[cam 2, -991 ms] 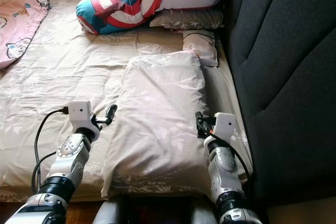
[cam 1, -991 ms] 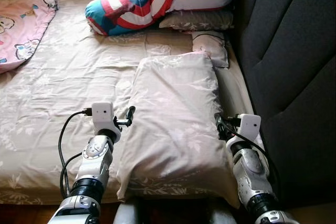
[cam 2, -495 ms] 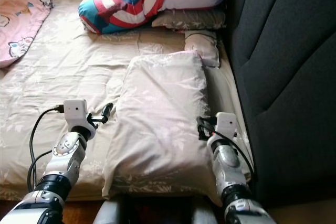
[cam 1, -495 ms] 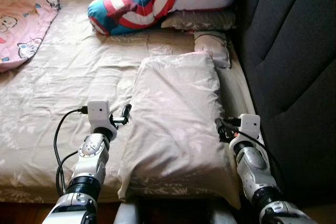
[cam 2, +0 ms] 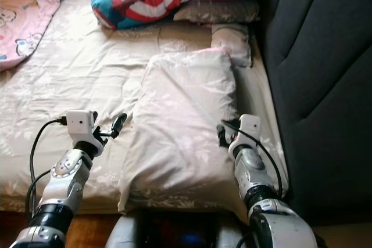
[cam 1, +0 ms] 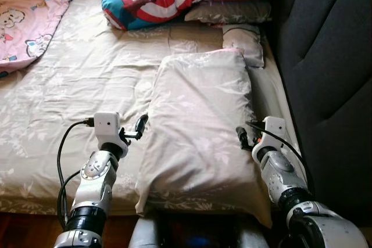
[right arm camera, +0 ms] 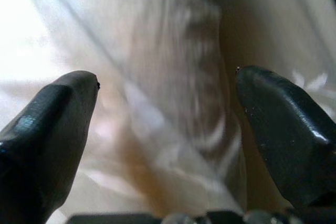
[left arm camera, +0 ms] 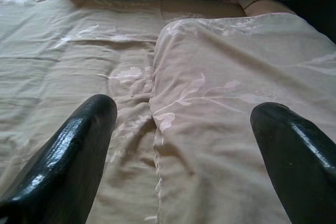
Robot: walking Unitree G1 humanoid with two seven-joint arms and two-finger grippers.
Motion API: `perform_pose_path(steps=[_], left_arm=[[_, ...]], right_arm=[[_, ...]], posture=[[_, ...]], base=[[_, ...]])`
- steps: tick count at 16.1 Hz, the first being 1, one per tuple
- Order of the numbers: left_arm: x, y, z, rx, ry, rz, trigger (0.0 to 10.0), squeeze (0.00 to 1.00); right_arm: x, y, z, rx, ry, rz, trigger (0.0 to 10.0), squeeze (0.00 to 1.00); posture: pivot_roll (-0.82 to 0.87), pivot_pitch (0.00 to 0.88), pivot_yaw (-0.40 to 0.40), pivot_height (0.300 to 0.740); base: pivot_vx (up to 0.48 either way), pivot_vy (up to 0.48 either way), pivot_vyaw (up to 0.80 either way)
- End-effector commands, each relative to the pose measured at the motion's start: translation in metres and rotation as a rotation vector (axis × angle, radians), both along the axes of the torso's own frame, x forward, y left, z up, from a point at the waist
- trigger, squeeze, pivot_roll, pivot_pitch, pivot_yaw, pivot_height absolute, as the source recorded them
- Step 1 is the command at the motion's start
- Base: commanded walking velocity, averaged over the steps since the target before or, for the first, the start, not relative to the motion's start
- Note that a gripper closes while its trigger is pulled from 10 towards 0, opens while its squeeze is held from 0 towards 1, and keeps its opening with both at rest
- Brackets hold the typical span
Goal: Clean up the room
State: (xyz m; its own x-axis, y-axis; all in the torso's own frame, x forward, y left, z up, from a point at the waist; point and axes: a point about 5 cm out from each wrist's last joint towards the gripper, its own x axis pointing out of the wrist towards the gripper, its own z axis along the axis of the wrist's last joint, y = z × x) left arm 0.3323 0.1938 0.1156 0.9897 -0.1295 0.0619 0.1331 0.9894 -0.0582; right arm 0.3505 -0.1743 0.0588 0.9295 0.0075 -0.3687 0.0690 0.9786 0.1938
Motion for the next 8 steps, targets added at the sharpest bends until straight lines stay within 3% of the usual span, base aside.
perform_pose_path(steps=[1,5,8], left_arm=[[-0.005,0.001,0.000,0.004,0.014,-0.014,10.0,0.00],[-0.011,-0.002,0.003,0.000,0.021,-0.033,10.0,0.00],[-0.015,-0.002,0.007,0.001,0.032,-0.040,10.0,0.00]], right_arm=[[0.000,-0.006,-0.001,0.003,0.023,-0.023,10.0,0.00],[-0.001,-0.011,-0.003,0.004,0.053,-0.039,10.0,0.00],[-0.004,-0.005,-0.008,0.057,0.097,0.021,10.0,0.00]], posture=[[0.06,0.275,0.062,0.660],[0.07,0.290,0.074,0.660],[0.08,0.301,0.079,0.660]], base=[[0.000,0.000,0.00],[0.000,0.000,0.00],[0.000,0.000,0.00]])
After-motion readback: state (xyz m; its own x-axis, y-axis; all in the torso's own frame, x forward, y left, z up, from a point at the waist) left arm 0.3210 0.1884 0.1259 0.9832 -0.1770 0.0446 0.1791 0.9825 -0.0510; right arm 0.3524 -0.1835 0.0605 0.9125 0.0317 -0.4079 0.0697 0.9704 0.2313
